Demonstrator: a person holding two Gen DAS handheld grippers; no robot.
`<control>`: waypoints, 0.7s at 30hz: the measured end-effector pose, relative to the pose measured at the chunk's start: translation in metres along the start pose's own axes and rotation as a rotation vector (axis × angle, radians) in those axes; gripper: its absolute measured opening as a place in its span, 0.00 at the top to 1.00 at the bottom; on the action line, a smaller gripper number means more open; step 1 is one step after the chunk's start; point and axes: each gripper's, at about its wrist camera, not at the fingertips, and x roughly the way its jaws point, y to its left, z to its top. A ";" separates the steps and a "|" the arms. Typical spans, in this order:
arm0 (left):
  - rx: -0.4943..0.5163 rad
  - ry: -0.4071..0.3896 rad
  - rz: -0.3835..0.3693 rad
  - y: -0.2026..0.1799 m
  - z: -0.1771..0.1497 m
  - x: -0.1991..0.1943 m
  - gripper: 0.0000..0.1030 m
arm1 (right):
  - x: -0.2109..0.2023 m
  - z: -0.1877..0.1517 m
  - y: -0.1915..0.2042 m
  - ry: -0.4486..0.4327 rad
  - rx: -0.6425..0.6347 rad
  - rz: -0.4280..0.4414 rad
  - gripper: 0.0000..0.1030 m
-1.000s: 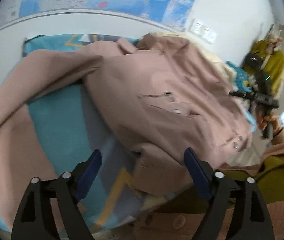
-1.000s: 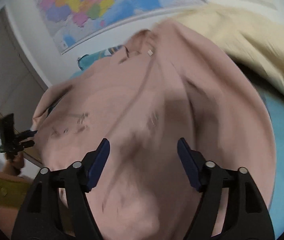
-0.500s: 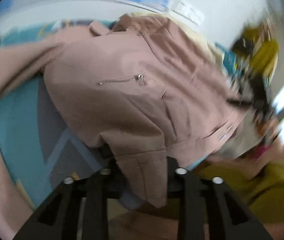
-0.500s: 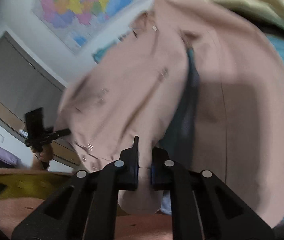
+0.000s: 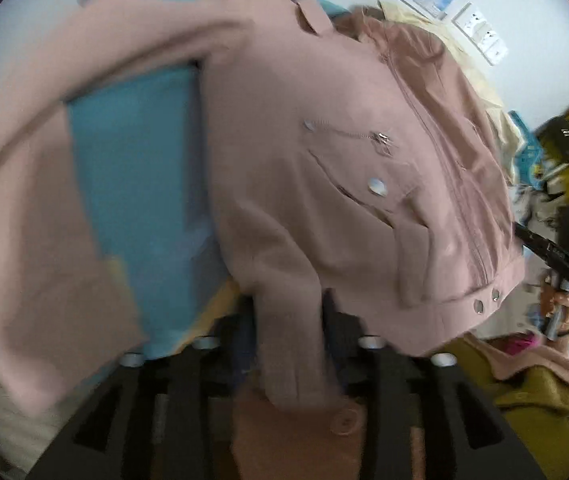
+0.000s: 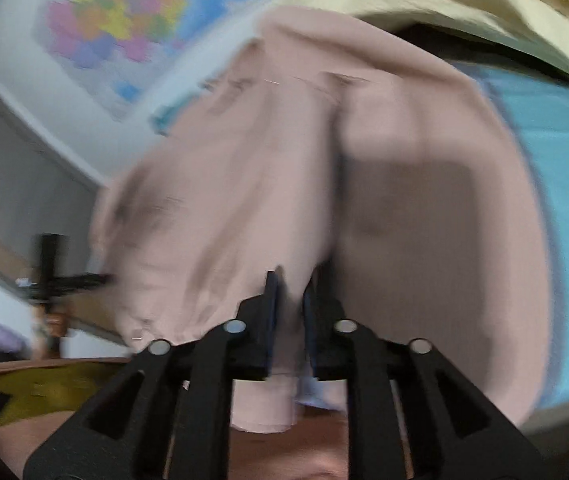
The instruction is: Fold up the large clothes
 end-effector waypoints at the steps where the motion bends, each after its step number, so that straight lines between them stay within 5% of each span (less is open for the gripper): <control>1: 0.000 -0.034 0.066 0.001 0.001 -0.009 0.65 | -0.003 -0.001 -0.003 -0.008 0.010 -0.013 0.74; 5: 0.012 -0.157 0.089 0.000 0.008 -0.054 0.60 | -0.032 0.014 0.019 -0.149 -0.085 -0.086 0.50; 10: 0.183 -0.316 0.101 -0.043 0.037 -0.070 0.44 | -0.015 0.052 0.066 -0.185 -0.268 -0.093 0.49; 13: 0.252 -0.319 0.089 -0.063 0.066 -0.041 0.37 | 0.022 0.080 0.085 -0.152 -0.344 -0.095 0.42; 21: 0.309 -0.225 0.253 -0.078 0.137 0.050 0.37 | 0.143 0.149 0.098 0.001 -0.376 -0.191 0.42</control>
